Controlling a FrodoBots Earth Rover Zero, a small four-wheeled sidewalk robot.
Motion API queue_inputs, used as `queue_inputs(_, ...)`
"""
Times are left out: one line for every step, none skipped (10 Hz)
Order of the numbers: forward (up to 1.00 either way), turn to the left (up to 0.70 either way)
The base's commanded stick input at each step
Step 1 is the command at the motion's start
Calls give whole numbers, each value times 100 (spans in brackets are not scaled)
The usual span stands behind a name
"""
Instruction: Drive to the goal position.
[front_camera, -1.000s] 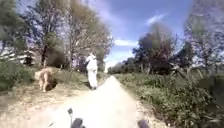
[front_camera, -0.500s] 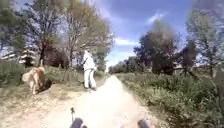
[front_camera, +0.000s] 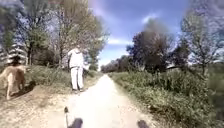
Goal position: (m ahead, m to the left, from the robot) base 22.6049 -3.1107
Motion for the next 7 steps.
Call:
queue_inputs(70,0)
queue_inputs(85,0)
queue_inputs(85,0)
queue_inputs(85,0)
queue_inputs(100,0)
queue_inputs(100,0)
queue_inputs(100,0)
